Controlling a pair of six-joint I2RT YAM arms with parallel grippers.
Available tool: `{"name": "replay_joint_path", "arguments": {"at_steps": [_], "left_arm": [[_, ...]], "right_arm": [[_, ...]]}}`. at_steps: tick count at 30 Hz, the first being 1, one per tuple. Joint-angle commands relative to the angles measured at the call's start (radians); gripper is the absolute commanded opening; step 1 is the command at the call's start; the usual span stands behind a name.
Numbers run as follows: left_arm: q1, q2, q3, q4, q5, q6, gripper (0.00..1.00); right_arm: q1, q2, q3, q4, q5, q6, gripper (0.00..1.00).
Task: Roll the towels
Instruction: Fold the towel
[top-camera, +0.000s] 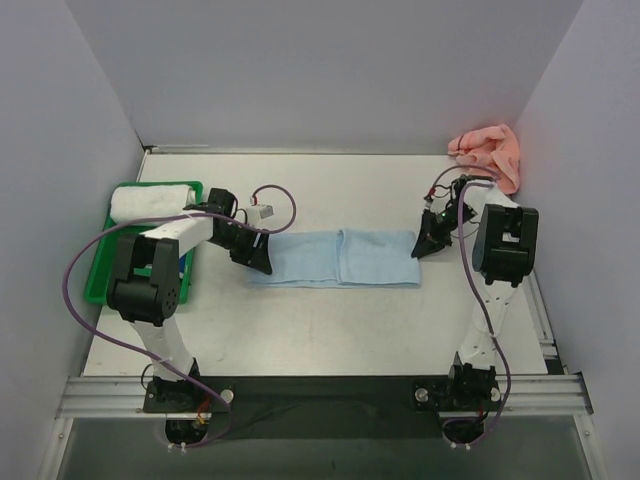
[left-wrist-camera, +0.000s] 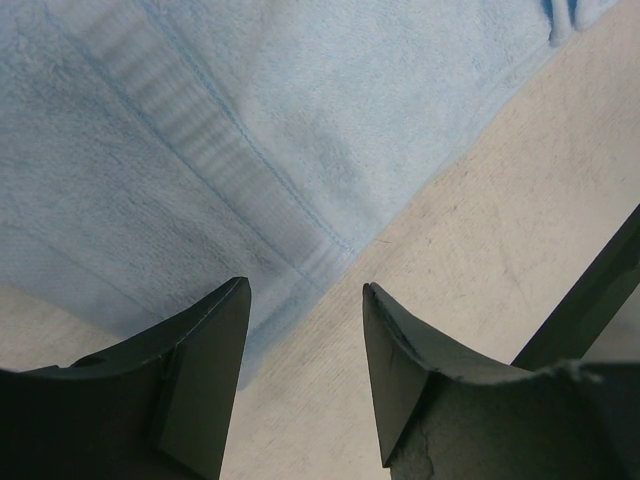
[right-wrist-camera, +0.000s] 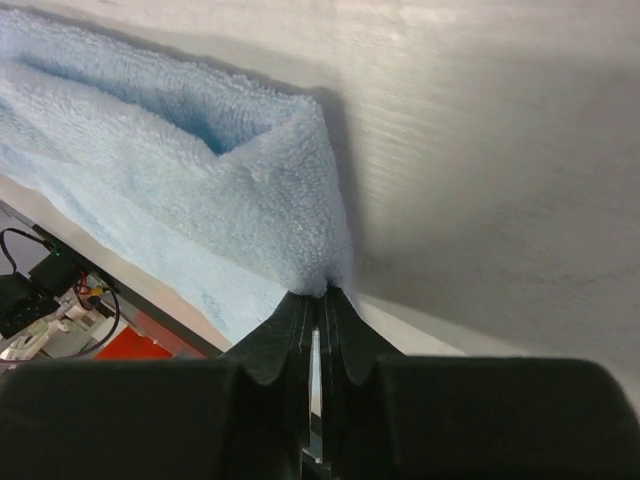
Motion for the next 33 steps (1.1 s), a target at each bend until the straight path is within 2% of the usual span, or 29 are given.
{"name": "replay_joint_path", "arguments": {"at_steps": [1,7,14,25,33], "left_arm": [[0.005,0.009,0.034,0.008,0.013,-0.012,0.59],[-0.004,0.003,0.029,0.014,0.028,-0.013,0.60],[-0.018,0.050,0.042,0.017,-0.010,-0.012,0.59],[-0.024,0.115,0.083,-0.018,-0.032,0.005,0.58],[-0.024,0.101,0.052,-0.020,-0.029,0.007,0.59]], "right_arm": [[-0.043,-0.074,-0.024,-0.050,0.017,-0.016,0.00],[-0.052,-0.163,0.030,-0.092,0.035,-0.010,0.00],[0.096,-0.189,0.111,-0.155,0.054,0.033,0.00],[0.337,-0.040,0.278,-0.163,0.043,0.131,0.00],[0.410,0.090,0.331,-0.140,0.077,0.144,0.00]]}}
